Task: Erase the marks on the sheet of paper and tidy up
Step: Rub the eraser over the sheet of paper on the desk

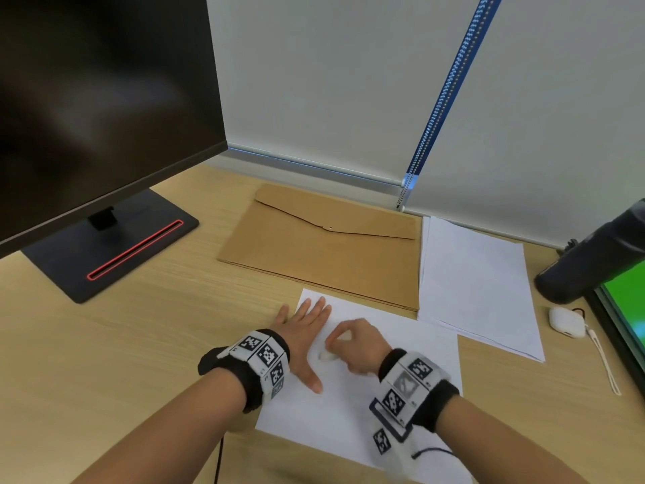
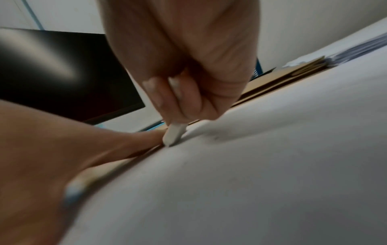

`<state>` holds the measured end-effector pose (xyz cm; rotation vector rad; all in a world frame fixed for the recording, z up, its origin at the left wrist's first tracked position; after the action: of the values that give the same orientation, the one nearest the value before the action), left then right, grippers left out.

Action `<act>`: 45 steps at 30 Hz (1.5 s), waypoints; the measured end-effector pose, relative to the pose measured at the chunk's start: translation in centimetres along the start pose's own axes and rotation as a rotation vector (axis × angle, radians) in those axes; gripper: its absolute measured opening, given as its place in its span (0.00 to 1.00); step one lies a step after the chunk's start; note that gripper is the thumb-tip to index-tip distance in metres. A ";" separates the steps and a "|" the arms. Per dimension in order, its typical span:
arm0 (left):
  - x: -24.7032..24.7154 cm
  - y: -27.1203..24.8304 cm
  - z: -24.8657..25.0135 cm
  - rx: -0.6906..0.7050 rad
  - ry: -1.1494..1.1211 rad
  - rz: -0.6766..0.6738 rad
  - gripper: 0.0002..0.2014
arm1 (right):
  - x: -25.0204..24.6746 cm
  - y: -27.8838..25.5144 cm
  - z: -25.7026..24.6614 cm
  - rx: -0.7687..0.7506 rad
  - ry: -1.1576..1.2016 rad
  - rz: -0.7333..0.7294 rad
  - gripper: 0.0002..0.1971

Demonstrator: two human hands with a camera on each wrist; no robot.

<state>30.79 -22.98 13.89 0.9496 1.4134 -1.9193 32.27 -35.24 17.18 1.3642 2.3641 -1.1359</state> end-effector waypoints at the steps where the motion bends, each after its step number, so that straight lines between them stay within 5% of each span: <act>1: -0.1 0.0 0.0 -0.001 0.003 0.000 0.67 | -0.7 0.8 -0.2 0.009 0.034 0.085 0.03; 5: -0.2 -0.2 0.1 -0.002 -0.006 0.002 0.66 | -0.3 1.3 -0.4 -0.071 0.020 0.273 0.06; 10: -0.1 0.0 0.0 -0.001 0.001 -0.005 0.67 | 1.3 -0.3 0.4 -0.094 -0.085 0.011 0.04; 15: -0.2 -0.1 0.1 -0.011 0.002 -0.003 0.66 | -1.0 1.6 -0.2 -0.097 -0.017 0.271 0.06; 21: -0.1 0.0 0.0 -0.011 0.009 -0.012 0.67 | 0.3 -0.9 0.3 -0.113 -0.235 -0.065 0.06; 28: -0.1 -0.1 0.1 -0.011 -0.001 0.006 0.66 | -0.6 1.6 -0.4 -0.138 -0.316 0.162 0.13; 33: 0.0 0.0 0.0 -0.005 0.006 -0.003 0.67 | 0.7 -0.6 0.7 -0.163 -0.386 -0.010 0.14; 39: 0.0 0.0 0.0 -0.007 0.004 0.003 0.66 | -0.1 1.3 -0.4 -0.149 -0.322 0.204 0.14; 45: 0.1 0.0 -0.2 0.004 -0.003 0.010 0.67 | 1.1 -0.3 0.2 -0.150 -0.356 0.029 0.14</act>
<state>30.74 -22.83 13.78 0.9533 1.4009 -1.9159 31.41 -34.78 16.64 1.0450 2.1191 -1.0659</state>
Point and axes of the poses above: each hand's wrist, its own y-axis towards the middle knuckle, its own x-axis out of the palm, z = x × y, the point moved 4 cm from there along y, towards the middle knuckle, and after that the axes turned 2 degrees about z, right-handed, at the moved point
